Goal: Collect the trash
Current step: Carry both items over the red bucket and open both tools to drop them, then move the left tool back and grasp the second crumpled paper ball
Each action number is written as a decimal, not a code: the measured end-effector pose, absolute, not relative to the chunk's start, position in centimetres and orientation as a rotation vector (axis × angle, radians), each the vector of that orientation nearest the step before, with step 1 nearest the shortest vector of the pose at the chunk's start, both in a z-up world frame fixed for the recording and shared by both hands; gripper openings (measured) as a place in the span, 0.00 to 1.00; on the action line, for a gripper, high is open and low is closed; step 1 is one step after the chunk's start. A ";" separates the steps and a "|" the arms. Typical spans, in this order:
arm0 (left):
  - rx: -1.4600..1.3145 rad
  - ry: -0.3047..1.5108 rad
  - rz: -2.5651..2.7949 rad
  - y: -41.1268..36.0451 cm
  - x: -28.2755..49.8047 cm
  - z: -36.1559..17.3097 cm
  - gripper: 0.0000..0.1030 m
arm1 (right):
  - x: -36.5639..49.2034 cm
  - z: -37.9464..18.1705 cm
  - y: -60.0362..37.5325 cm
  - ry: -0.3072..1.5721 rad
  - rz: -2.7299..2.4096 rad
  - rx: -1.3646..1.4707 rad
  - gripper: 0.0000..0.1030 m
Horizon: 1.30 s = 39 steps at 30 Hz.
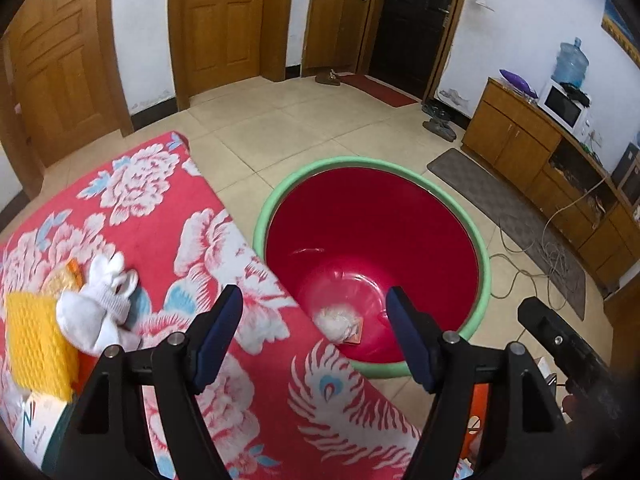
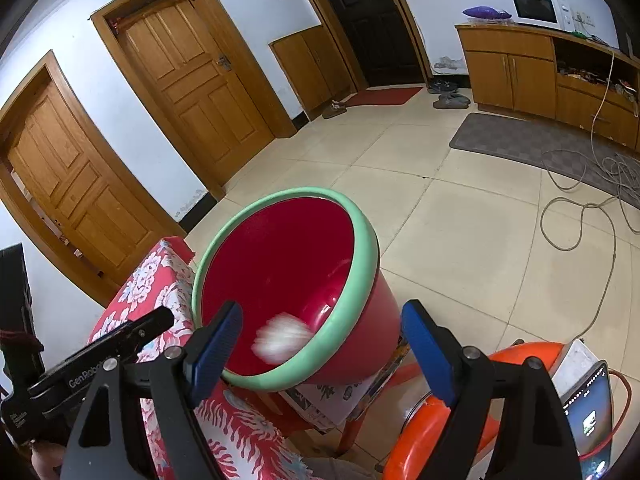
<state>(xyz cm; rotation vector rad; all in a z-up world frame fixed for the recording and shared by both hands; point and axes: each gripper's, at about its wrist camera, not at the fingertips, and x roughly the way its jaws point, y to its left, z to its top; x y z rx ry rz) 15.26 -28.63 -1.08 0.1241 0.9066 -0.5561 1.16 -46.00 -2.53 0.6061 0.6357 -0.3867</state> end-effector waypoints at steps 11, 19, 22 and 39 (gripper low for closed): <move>0.044 0.868 -0.478 -23.4 13.0 1.3 0.71 | 0.3 -1.0 -44.1 0.616 -0.330 0.581 0.85; 0.011 0.850 -0.425 -19.2 10.9 2.4 0.71 | -0.1 -0.2 -41.1 0.625 -0.261 0.546 0.85; -0.003 0.835 -0.394 -17.3 10.1 2.9 0.71 | -0.1 0.0 -40.1 0.633 -0.238 0.540 0.85; -0.047 0.814 -0.213 -8.0 6.9 2.6 0.71 | -0.4 0.4 -34.5 0.667 -0.123 0.480 0.86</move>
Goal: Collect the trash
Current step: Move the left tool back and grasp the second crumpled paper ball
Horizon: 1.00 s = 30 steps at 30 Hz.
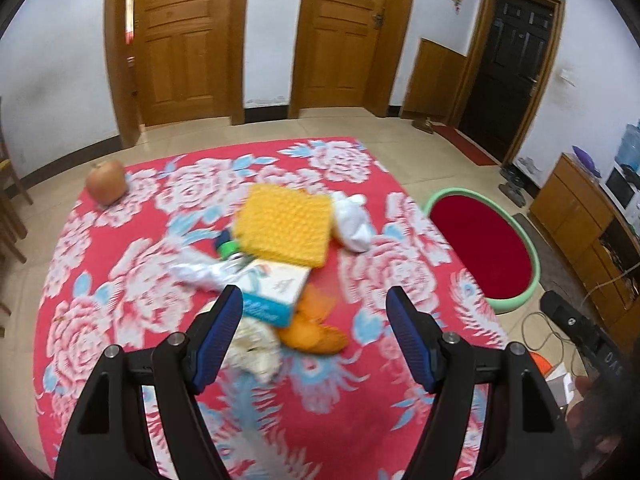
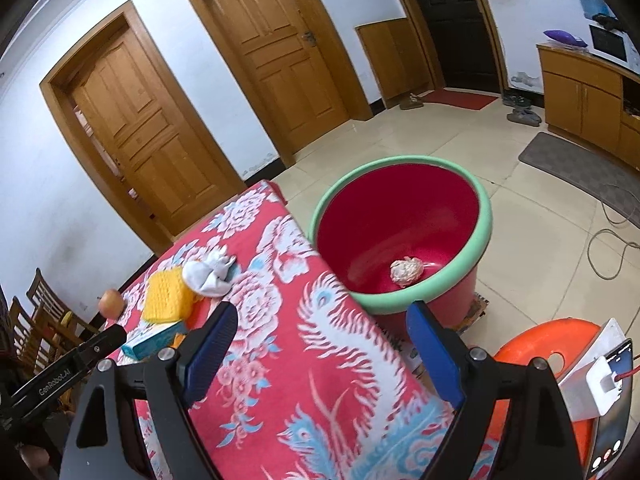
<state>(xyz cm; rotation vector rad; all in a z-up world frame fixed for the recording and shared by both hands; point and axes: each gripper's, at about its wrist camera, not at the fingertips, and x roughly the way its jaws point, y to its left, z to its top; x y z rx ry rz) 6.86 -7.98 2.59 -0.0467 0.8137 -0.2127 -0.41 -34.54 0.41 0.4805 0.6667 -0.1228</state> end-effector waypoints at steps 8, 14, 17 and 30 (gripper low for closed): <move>-0.078 0.853 -0.139 -4.8 6.8 0.4 0.71 | -0.1 -0.5 -32.7 0.701 -0.093 0.458 0.86; -0.102 0.895 -0.127 -3.7 7.3 -1.5 0.71 | 0.4 -1.5 -32.3 0.743 -0.088 0.465 0.87; -0.108 0.912 -0.125 -3.6 7.6 -2.2 0.71 | 0.4 -1.9 -32.2 0.757 -0.089 0.466 0.87; -0.126 0.965 -0.094 -3.0 9.2 -4.7 0.72 | 1.0 -2.8 -32.0 0.786 -0.089 0.460 0.87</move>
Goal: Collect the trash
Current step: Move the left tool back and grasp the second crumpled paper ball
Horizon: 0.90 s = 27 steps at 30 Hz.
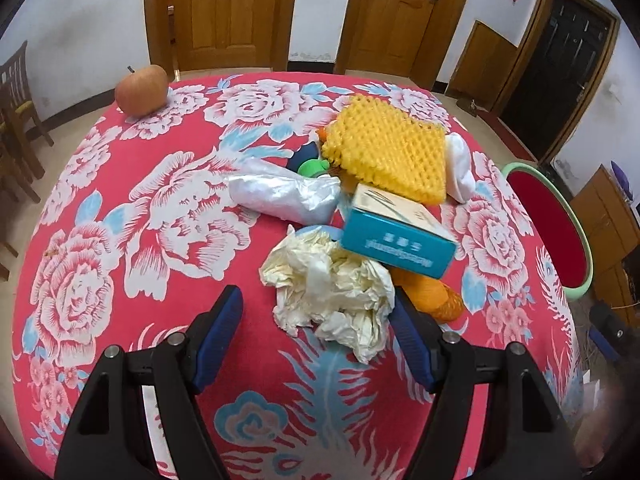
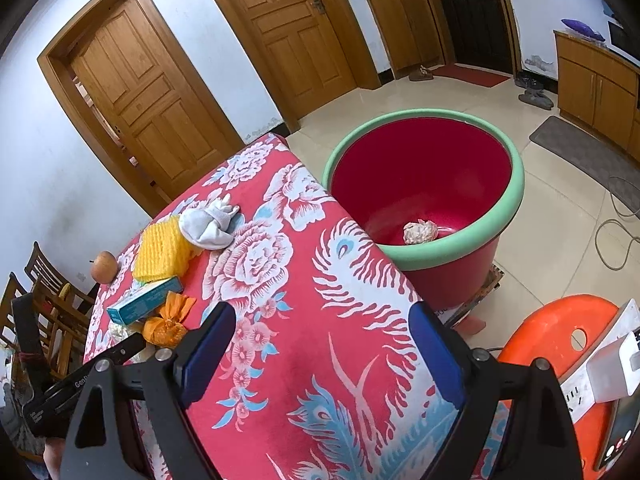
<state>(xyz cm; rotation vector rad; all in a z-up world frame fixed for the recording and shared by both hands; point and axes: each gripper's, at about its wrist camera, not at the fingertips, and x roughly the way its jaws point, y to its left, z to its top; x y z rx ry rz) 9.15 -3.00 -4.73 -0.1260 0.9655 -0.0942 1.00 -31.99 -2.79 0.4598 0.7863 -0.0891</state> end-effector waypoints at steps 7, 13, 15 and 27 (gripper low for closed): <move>-0.117 0.956 -0.108 -3.3 10.1 -5.4 0.71 | 1.2 -3.4 -31.9 0.809 -0.089 0.459 0.87; -0.199 0.946 -0.159 -2.2 10.2 -5.5 0.41 | 0.8 -3.0 -31.7 0.803 -0.088 0.451 0.87; -0.212 0.942 -0.163 -1.9 10.0 -5.3 0.39 | 0.6 -2.8 -31.6 0.798 -0.087 0.447 0.87; -0.207 0.881 -0.156 -0.3 6.7 -2.8 0.39 | -0.7 -0.5 -29.3 0.749 -0.041 0.395 0.87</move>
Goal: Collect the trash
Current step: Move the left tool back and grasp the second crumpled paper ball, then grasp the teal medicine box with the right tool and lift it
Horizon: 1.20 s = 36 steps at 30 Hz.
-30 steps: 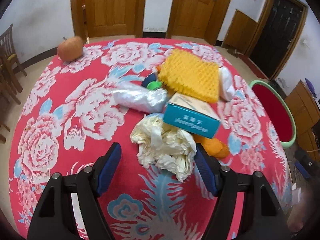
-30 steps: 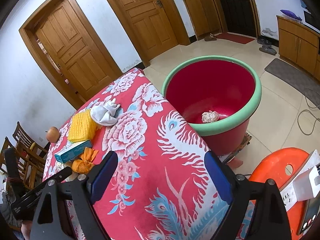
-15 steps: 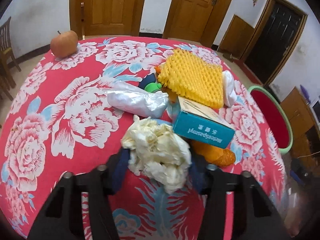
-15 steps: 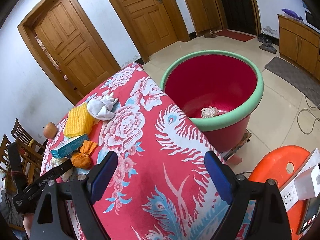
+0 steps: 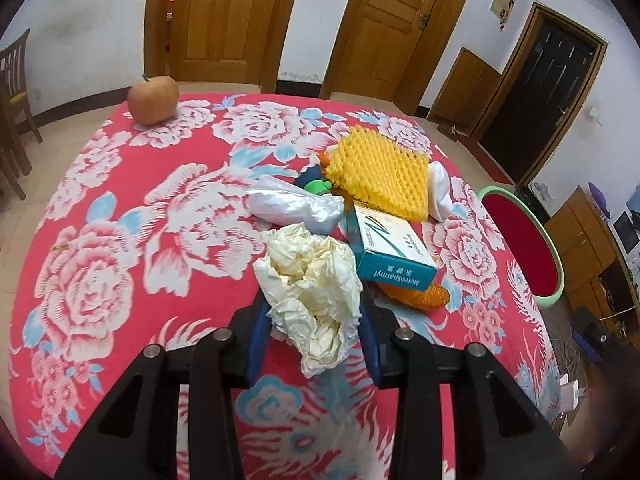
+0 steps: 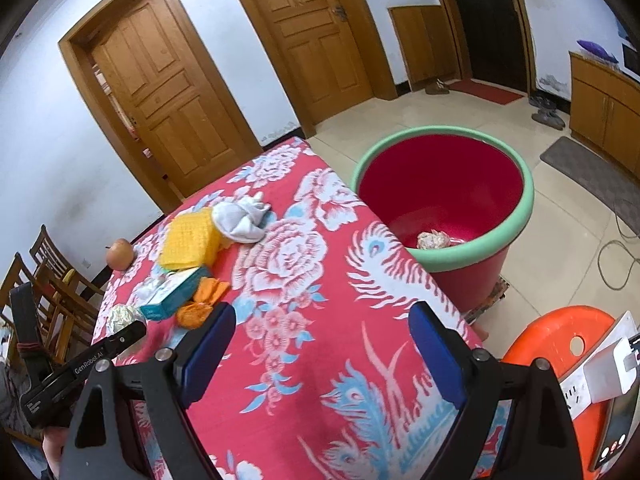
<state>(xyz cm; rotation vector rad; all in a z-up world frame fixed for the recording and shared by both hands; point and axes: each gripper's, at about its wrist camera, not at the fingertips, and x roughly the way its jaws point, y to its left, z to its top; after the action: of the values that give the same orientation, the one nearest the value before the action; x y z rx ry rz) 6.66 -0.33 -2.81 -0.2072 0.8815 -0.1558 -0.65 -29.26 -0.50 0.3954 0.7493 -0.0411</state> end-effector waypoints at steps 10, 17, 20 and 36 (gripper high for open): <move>-0.220 0.833 -0.088 3.1 3.9 -1.6 0.39 | -1.4 1.2 -25.4 0.724 0.028 0.331 0.88; -0.245 0.809 -0.060 5.2 3.1 -1.1 0.39 | -0.6 2.1 -20.8 0.729 0.109 0.259 0.88; -0.243 0.800 -0.038 5.9 3.0 -1.0 0.39 | 0.4 2.2 -18.8 0.725 0.131 0.217 0.88; -0.282 0.824 -0.011 8.4 4.8 -3.1 0.39 | 8.1 -2.6 -12.4 0.821 0.159 0.132 0.88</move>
<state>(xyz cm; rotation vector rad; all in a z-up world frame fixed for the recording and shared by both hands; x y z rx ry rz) 4.85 8.41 -3.11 -0.2820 0.8241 -0.0111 8.06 -12.44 -2.57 0.1317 0.8206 0.1592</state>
